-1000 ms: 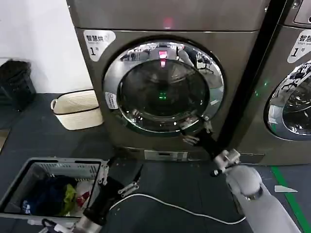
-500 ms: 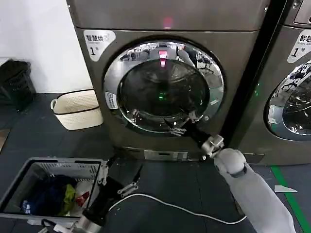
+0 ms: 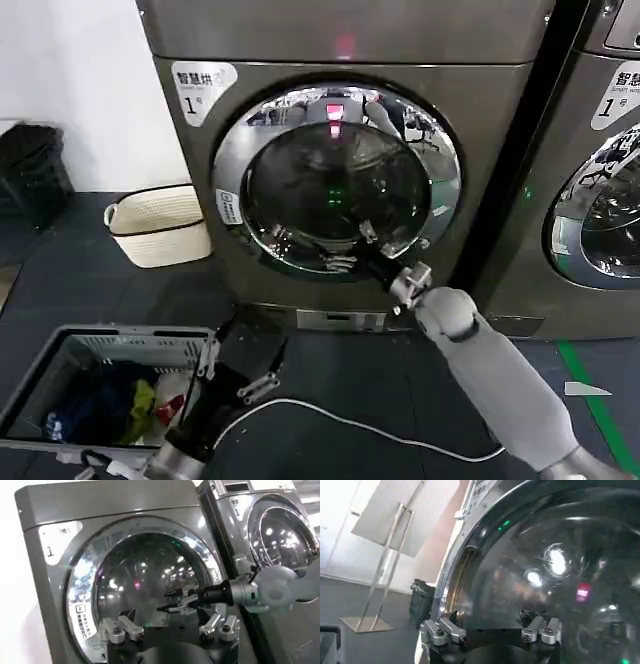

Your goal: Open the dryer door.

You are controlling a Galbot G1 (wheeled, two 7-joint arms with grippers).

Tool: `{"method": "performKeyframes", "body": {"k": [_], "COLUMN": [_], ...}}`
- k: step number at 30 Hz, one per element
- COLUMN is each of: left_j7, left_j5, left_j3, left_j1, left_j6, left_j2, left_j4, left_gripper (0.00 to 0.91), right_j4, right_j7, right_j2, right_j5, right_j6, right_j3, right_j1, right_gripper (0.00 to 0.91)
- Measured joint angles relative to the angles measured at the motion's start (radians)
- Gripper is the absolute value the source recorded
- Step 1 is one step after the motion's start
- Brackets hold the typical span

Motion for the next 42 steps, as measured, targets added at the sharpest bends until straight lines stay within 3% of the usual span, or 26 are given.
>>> {"method": "performKeyframes", "body": {"k": [42], "left_j7": [0.017], "left_j5": [0.007], "left_j3": [-0.017], "left_j1": [0.049], "left_j6": [-0.03], "left_j2": [-0.018], "left_j4": [-0.013], "left_gripper": [0.907], "right_j4": [-0.205], "right_j7": [0.148], "right_j2": [0.32], "right_j5": [-0.161], "right_j6": [-0.031], "right_j3": [-0.077], "right_j1": [0.096], "right_gripper": [0.907]}}
